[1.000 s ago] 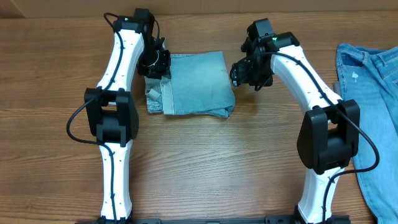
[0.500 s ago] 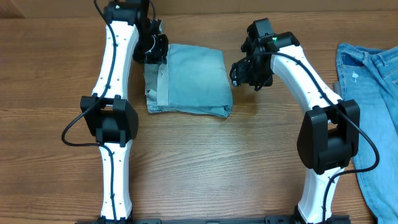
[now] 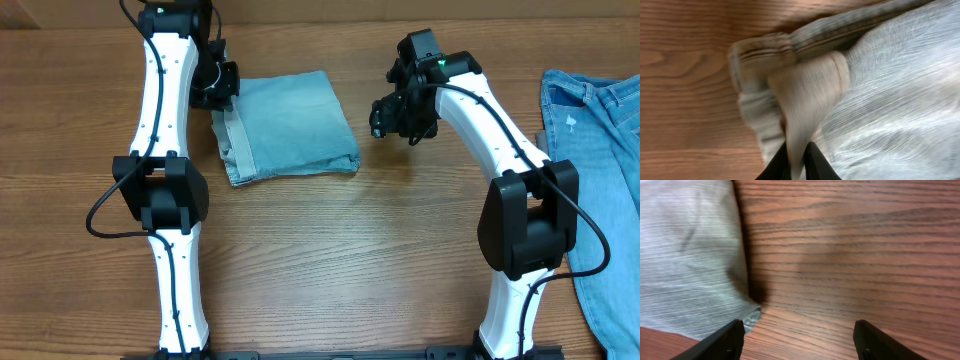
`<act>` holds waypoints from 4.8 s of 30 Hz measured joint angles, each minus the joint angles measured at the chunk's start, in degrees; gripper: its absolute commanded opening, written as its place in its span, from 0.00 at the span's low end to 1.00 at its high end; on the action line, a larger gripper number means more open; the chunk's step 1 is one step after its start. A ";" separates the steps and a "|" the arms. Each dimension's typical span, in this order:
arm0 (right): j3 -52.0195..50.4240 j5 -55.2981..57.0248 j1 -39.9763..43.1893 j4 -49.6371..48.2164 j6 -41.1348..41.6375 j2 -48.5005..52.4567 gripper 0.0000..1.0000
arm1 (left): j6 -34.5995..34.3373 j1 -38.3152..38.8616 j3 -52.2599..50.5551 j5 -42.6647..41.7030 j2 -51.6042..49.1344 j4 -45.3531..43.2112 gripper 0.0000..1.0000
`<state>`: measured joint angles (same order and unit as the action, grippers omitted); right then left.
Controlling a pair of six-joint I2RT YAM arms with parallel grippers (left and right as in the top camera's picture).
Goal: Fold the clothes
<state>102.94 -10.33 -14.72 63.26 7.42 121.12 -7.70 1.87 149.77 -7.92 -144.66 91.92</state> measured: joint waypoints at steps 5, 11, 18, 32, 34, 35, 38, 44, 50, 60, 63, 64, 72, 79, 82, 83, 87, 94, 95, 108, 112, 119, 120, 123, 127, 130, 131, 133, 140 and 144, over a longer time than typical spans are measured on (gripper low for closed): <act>-0.04 -6.21 0.00 -2.47 -0.37 0.00 0.24 | -0.76 -0.11 0.02 5.27 0.00 1.84 0.51; -0.20 -16.15 -0.07 -6.64 -2.73 0.00 0.04 | -1.60 0.31 0.02 0.72 0.00 -0.48 0.04; -1.40 -25.97 -3.34 -9.01 -9.18 0.00 0.04 | -1.55 5.29 -0.50 -3.91 0.00 -3.61 0.05; -14.93 -21.35 -5.53 -23.91 -10.43 0.00 0.04 | 1.95 6.99 -27.45 -9.49 1.05 -4.87 0.04; -16.09 -20.48 -5.53 -25.83 -10.47 0.07 0.04 | 1.90 7.13 -28.41 -8.44 1.73 -5.44 0.04; -16.81 -20.22 -5.53 -26.58 -10.43 0.50 0.04 | 1.90 7.17 -28.46 -8.11 1.75 -5.46 0.04; -16.98 -20.44 -5.49 -27.45 -10.45 2.67 0.04 | 1.90 7.19 -28.57 -7.06 1.84 -5.25 0.04; -17.03 -21.44 -5.20 -26.71 -10.43 2.82 0.04 | -1.57 7.91 -28.70 -2.54 2.16 -5.01 0.11; -17.03 -21.79 -5.20 -26.86 -10.43 3.15 0.04 | -5.75 7.98 -33.09 -2.01 4.55 -9.55 0.04; -17.14 -20.11 -5.09 -26.12 -10.40 3.32 0.04 | -8.94 7.26 -27.23 11.26 3.85 0.28 0.04; -17.57 -17.55 -3.98 -25.94 -10.40 4.22 0.04 | -9.53 1.84 -26.77 16.09 3.69 0.94 0.04; -17.57 -17.31 -3.67 -25.99 -10.40 4.20 0.04 | -9.64 0.72 -26.77 16.59 3.63 0.92 0.04; -8.37 -26.32 -2.10 -18.18 -10.43 4.20 0.04 | -7.34 1.36 -15.80 10.71 4.74 0.59 0.08; -5.99 -32.68 -6.12 -23.61 -10.38 4.00 0.04 | -6.93 0.63 -11.76 12.52 11.50 -10.29 0.06; -5.97 -30.40 -7.13 -19.56 -10.40 4.00 0.04 | -6.95 -1.01 -11.85 13.22 9.94 -15.47 0.06; -5.97 -29.64 -7.06 -18.69 -10.40 4.00 0.04 | -6.95 -1.40 -11.85 13.35 9.42 -16.26 0.06; -5.97 -25.62 -7.02 -15.47 -10.40 4.00 0.04 | -6.93 -3.08 -11.85 13.57 4.24 -18.27 0.04; -5.97 -23.93 -7.02 -14.16 -10.40 4.00 0.04 | -6.97 -4.15 -11.21 14.16 -2.73 -20.39 0.04; -5.97 -23.93 -7.02 -14.16 -10.40 4.00 0.04 | -6.97 -4.17 -10.21 14.19 -2.73 -19.15 0.07; -5.97 -21.14 -7.02 -10.10 -10.40 4.00 0.08 | -12.55 -4.66 -9.01 15.65 8.13 4.52 0.13; -5.97 -20.55 -7.02 -10.14 -10.40 4.00 0.09 | -13.29 -4.66 -21.42 16.61 6.93 3.21 0.16; -5.97 -20.26 -7.02 -9.81 -10.40 4.00 0.18 | -16.33 -4.52 -36.65 21.84 8.52 -8.81 0.04; -5.97 -20.28 -7.02 -9.84 -10.43 4.00 0.21 | -16.37 -4.50 -36.92 21.84 8.72 -8.87 0.04; -5.97 -20.26 -7.02 -9.79 -10.45 4.00 0.25 | -16.39 -4.50 -33.44 20.92 8.33 -3.54 0.13; -5.97 -20.65 -7.02 -9.57 -10.54 4.00 0.04 | -15.04 -4.55 -18.80 18.03 8.41 3.87 0.74; -5.62 -25.92 -7.15 -9.46 -10.47 4.00 0.04 | -11.26 -4.87 -12.07 13.66 8.81 3.65 0.94; -5.07 -28.44 -7.32 -10.14 -10.36 4.00 0.04 | -8.52 -5.40 -11.19 10.73 8.81 2.47 0.96; -4.00 -34.23 -7.91 -15.10 -10.40 3.98 0.04 | -4.70 -6.93 -11.15 5.84 8.81 1.20 0.97; -3.37 -37.40 -12.72 -25.00 -10.36 3.98 0.04 | 5.92 -14.69 -15.30 -6.78 8.90 -3.10 1.00; -4.00 -30.40 -16.87 -27.15 -10.36 3.98 0.04 | 10.40 -16.15 -24.63 -13.68 8.92 -10.38 1.00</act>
<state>98.94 -40.73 -31.59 36.12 -2.94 125.10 2.70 -14.28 125.14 -21.61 -135.74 81.54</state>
